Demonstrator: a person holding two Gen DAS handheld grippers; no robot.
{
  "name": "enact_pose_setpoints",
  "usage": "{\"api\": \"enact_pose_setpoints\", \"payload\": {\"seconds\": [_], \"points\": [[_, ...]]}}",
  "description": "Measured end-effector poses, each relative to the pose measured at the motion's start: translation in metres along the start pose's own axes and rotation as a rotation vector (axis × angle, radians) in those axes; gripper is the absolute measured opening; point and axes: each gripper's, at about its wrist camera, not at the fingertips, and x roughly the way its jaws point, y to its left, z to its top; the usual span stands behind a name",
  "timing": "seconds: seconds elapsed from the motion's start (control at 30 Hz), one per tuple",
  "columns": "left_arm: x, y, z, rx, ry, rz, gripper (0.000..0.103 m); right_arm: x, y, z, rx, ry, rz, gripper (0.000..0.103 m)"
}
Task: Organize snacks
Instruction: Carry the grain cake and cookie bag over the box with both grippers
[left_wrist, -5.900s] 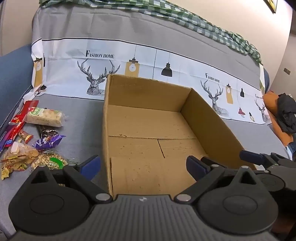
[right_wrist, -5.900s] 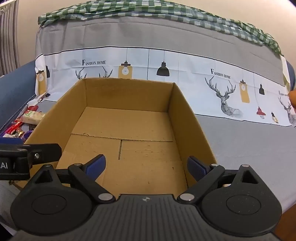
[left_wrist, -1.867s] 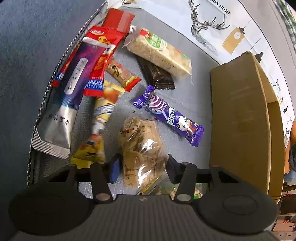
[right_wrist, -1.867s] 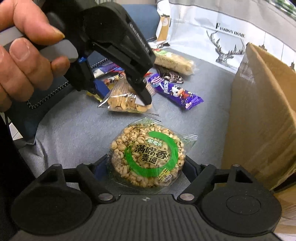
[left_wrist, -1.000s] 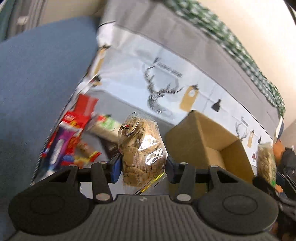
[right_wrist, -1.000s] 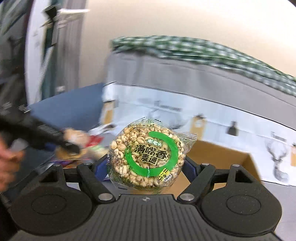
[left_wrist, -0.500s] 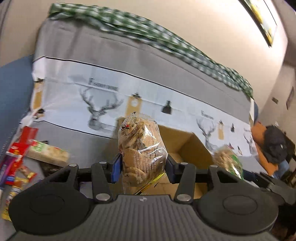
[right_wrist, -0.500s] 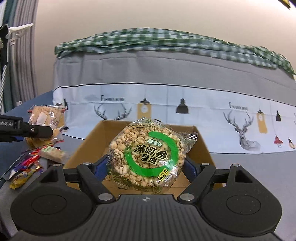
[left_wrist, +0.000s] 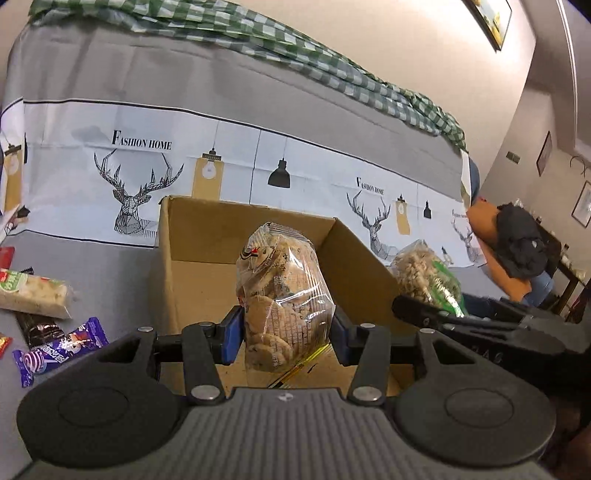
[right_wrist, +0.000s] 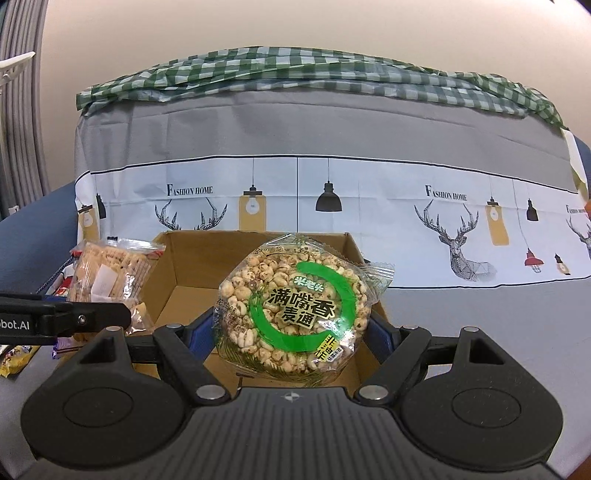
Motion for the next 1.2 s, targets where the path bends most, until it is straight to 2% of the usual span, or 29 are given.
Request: {"api": "enact_pose_setpoints", "payload": {"seconds": [0.37,1.2], "points": [[-0.006,-0.002,0.0,0.019,-0.008,-0.003,0.053,0.003,0.012,-0.001,-0.027,0.004,0.013,0.082],[-0.006,-0.006,-0.001,0.03,-0.012,-0.009,0.053,0.006,0.011,-0.002,-0.034,0.007,0.002,0.082]]}}
